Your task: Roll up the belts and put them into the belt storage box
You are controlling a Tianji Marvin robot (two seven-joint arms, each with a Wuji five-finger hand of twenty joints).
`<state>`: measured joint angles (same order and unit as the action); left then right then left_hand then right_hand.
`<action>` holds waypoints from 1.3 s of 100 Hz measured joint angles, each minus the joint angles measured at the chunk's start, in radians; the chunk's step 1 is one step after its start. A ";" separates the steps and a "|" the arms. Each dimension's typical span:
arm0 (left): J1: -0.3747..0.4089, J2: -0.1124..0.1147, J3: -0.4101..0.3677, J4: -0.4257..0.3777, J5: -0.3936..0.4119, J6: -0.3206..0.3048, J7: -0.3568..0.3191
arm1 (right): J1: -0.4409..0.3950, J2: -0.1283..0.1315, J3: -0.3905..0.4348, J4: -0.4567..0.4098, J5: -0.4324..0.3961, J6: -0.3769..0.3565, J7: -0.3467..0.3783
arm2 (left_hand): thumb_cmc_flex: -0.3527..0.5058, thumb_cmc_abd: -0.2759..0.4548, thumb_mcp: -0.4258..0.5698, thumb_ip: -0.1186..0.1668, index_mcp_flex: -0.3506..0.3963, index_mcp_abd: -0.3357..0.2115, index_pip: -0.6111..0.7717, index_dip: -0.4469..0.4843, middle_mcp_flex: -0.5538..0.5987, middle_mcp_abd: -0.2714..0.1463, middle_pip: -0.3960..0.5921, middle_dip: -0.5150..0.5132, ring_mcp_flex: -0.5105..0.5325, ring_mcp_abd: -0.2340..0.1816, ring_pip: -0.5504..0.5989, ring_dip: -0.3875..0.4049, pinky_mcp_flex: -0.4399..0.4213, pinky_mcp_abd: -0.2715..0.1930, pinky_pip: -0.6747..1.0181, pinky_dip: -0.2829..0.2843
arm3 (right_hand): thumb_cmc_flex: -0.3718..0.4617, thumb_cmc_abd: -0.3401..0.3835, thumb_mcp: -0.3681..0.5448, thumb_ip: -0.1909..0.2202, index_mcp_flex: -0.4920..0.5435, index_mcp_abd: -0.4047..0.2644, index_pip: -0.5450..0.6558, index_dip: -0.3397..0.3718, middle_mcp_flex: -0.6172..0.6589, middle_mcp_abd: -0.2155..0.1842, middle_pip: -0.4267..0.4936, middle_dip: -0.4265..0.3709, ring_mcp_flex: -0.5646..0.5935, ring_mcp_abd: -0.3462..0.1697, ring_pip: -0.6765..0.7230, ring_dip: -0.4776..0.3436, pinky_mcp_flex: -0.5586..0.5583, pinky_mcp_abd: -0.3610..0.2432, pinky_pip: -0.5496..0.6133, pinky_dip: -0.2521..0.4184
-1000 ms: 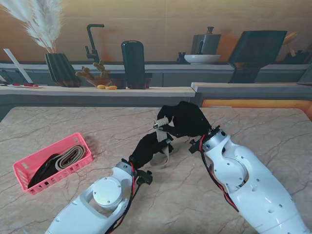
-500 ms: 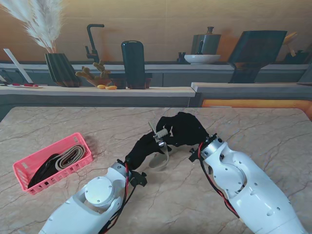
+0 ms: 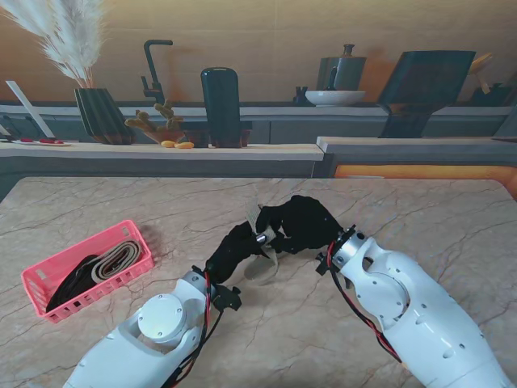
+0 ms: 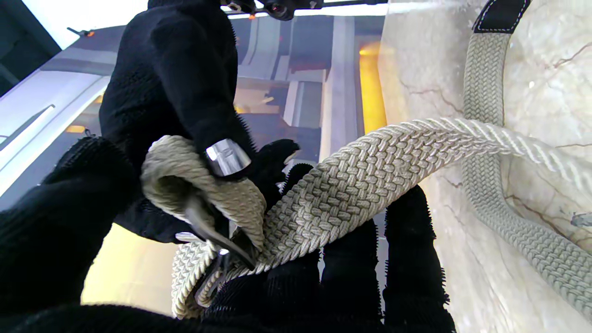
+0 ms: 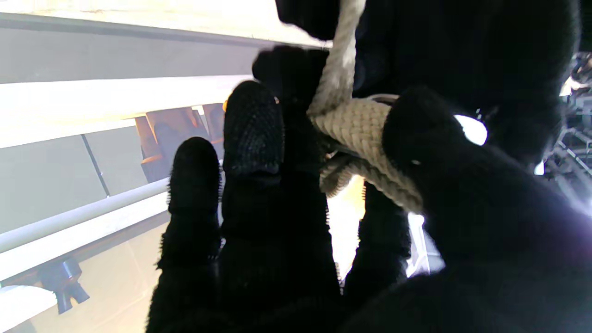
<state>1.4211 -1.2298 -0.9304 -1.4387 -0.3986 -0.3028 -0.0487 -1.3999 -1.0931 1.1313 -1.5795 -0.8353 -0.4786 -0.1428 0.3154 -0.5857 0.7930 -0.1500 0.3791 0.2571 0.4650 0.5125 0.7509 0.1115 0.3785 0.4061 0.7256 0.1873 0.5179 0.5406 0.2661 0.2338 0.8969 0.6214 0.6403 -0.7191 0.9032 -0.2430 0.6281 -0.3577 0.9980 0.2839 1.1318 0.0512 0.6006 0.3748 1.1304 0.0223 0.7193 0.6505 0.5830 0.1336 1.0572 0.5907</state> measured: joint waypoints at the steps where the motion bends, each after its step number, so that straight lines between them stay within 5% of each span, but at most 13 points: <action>1: 0.000 0.000 -0.001 0.000 -0.001 0.000 -0.001 | 0.000 0.001 -0.001 0.000 -0.001 -0.001 0.002 | 0.000 0.000 0.000 0.000 0.000 0.000 0.000 0.000 0.000 0.005 0.000 0.001 0.000 0.000 0.006 0.002 0.002 0.000 0.003 0.000 | -0.001 -0.001 0.000 0.000 -0.001 -0.002 -0.002 0.000 0.000 0.000 0.003 0.000 0.000 0.000 -0.002 -0.001 0.000 0.000 0.000 0.000; 9: 0.002 0.001 -0.003 -0.002 -0.008 0.000 -0.001 | 0.000 0.007 -0.003 0.000 -0.008 -0.008 0.019 | 0.027 0.001 -0.004 0.000 0.000 0.000 0.000 0.000 0.002 0.057 0.003 0.015 0.013 0.000 0.039 0.026 0.017 0.000 0.024 0.013 | -0.025 -0.011 0.020 0.000 -0.019 -0.006 -0.039 0.000 -0.052 0.002 0.014 0.012 -0.037 -0.001 -0.026 -0.008 -0.011 0.000 -0.017 0.000; 19: 0.006 0.002 -0.007 -0.006 -0.007 0.005 0.004 | 0.000 0.013 -0.003 -0.002 -0.010 -0.015 0.048 | 0.166 0.002 -0.013 0.000 -0.008 -0.004 0.000 0.002 0.008 0.102 0.027 0.034 0.043 -0.001 0.090 0.053 0.058 -0.001 0.061 0.022 | -0.063 -0.012 0.039 0.005 -0.021 -0.003 -0.147 0.062 -0.105 0.000 0.017 0.012 -0.059 -0.003 -0.048 -0.009 -0.023 0.000 -0.038 0.000; 23: 0.008 0.003 -0.008 -0.008 -0.001 0.009 0.008 | 0.000 0.015 -0.003 -0.003 -0.014 -0.017 0.053 | 0.239 0.002 -0.015 0.013 -0.017 -0.014 0.006 0.003 0.008 0.104 0.032 0.044 0.056 -0.012 0.112 0.065 0.077 -0.012 0.071 0.022 | -0.077 -0.012 0.047 0.006 -0.021 0.004 -0.183 0.090 -0.120 -0.003 0.017 0.012 -0.068 -0.003 -0.059 -0.009 -0.024 0.000 -0.043 0.000; 30: 0.010 0.006 -0.011 -0.014 0.020 0.017 0.008 | 0.000 0.018 -0.003 -0.003 -0.027 -0.018 0.053 | 0.347 0.026 -0.053 0.032 -0.038 -0.017 0.019 0.012 0.008 0.105 0.039 0.075 0.080 -0.032 0.125 0.076 0.109 -0.032 0.075 0.022 | -0.104 -0.014 0.049 0.069 -0.021 0.006 -0.217 0.127 -0.141 -0.009 0.023 0.013 -0.088 -0.005 -0.062 -0.009 -0.029 0.000 -0.049 0.000; 40: 0.009 0.013 -0.017 -0.019 0.045 0.021 -0.008 | -0.004 0.020 -0.002 -0.003 -0.047 -0.018 0.045 | 0.528 0.044 -0.128 0.030 -0.063 -0.019 0.028 0.012 0.017 0.107 -0.002 0.225 0.106 -0.042 0.091 0.150 0.133 -0.054 0.074 0.021 | -0.104 -0.037 0.051 0.071 -0.024 0.013 -0.272 0.189 -0.177 -0.027 0.034 0.015 -0.106 -0.006 -0.062 -0.009 -0.035 0.000 -0.053 0.000; 52: 0.006 0.019 -0.019 -0.026 0.050 0.032 -0.016 | -0.018 0.020 0.010 -0.011 -0.054 -0.016 0.034 | 0.684 0.093 -0.127 0.044 -0.063 -0.044 0.043 0.012 0.038 0.087 -0.028 0.270 0.110 -0.043 0.039 0.234 0.137 -0.059 0.053 0.021 | -0.117 -0.018 0.057 0.091 -0.035 0.025 -0.270 0.207 -0.195 -0.039 0.042 0.023 -0.116 -0.006 -0.049 -0.009 -0.037 0.000 -0.057 0.000; 68: 0.002 0.011 -0.011 -0.039 0.082 0.049 0.034 | -0.048 0.018 0.040 -0.040 -0.076 -0.036 0.010 | 0.758 0.115 -0.177 0.042 -0.022 -0.148 0.157 0.051 0.078 0.007 -0.028 0.318 0.118 -0.043 0.040 0.347 0.142 -0.059 0.050 0.037 | -0.139 -0.018 0.056 0.094 -0.099 0.057 -0.267 0.220 -0.203 -0.023 0.070 0.036 -0.117 -0.007 0.050 0.029 -0.039 0.000 -0.057 0.012; 84: -0.001 -0.005 -0.006 -0.039 0.090 0.061 0.083 | -0.095 0.016 0.077 -0.095 -0.133 -0.063 -0.080 | 0.782 0.132 -0.202 0.040 -0.020 -0.176 0.230 0.104 0.079 -0.004 -0.015 0.355 0.117 -0.038 0.050 0.400 0.142 -0.059 0.049 0.070 | -0.168 -0.001 0.054 0.096 -0.107 0.073 -0.267 0.231 -0.203 -0.019 0.103 0.059 -0.117 -0.012 0.097 0.053 -0.039 -0.005 -0.057 0.024; 98: -0.007 -0.013 0.000 -0.032 0.184 0.062 0.137 | -0.131 0.010 0.109 -0.144 -0.187 -0.058 -0.154 | 0.792 0.132 -0.212 0.040 -0.020 -0.188 0.261 0.139 0.079 -0.006 -0.004 0.384 0.117 -0.032 0.061 0.425 0.138 -0.056 0.055 0.093 | -0.195 -0.001 0.035 0.096 -0.107 0.125 -0.258 0.241 -0.237 -0.018 0.110 0.060 -0.137 -0.021 0.108 0.053 -0.038 -0.013 -0.057 0.024; 107: -0.013 -0.015 0.009 -0.022 0.247 0.054 0.163 | -0.141 0.009 0.121 -0.162 -0.186 -0.032 -0.149 | 0.792 0.132 -0.221 0.040 -0.009 -0.198 0.273 0.154 0.089 -0.006 -0.004 0.401 0.115 -0.030 0.077 0.433 0.131 -0.054 0.068 0.107 | -0.183 0.000 -0.001 0.096 -0.170 0.196 -0.246 0.254 -0.352 0.009 0.107 0.061 -0.175 -0.022 0.106 0.053 -0.047 -0.014 -0.057 0.024; 116: -0.025 -0.015 0.021 -0.004 0.319 0.033 0.168 | -0.145 0.009 0.131 -0.178 -0.149 0.013 -0.087 | 0.795 0.132 -0.229 0.040 0.004 -0.214 0.282 0.169 0.090 -0.006 -0.004 0.423 0.114 -0.029 0.089 0.433 0.131 -0.052 0.075 0.109 | -0.195 0.073 -0.106 0.096 -0.306 0.268 -0.301 0.255 -0.541 0.063 0.077 0.059 -0.238 -0.022 0.067 0.029 -0.062 -0.014 -0.063 0.024; 130: -0.032 -0.014 0.034 0.003 0.355 0.017 0.191 | -0.139 0.012 0.128 -0.182 -0.116 0.088 -0.009 | 0.806 0.133 -0.246 0.040 0.004 -0.221 0.295 0.190 0.090 -0.006 -0.004 0.466 0.103 -0.023 0.112 0.433 0.127 -0.048 0.085 0.110 | -0.192 0.081 -0.206 0.113 -0.362 0.291 -0.347 0.255 -0.711 0.138 0.037 0.036 -0.254 -0.022 0.048 0.003 -0.058 -0.014 -0.069 0.023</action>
<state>1.3895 -1.2438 -0.8968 -1.4358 -0.0440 -0.2858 0.1421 -1.5391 -1.0814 1.2594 -1.7618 -0.9516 -0.3907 -0.1516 1.1218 -0.4524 0.5469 -0.1102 0.3834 0.0365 0.7604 0.7027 0.8410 0.1057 0.3747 0.8723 0.8289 0.1644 0.6299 0.9738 0.3934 0.1855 0.9820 0.7312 0.4488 -0.6381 0.6975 -0.1301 0.2657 -0.0670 0.6512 0.5385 0.4207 0.1894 0.6380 0.4106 0.8764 0.0001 0.7669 0.6539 0.5248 0.1198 0.9881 0.6141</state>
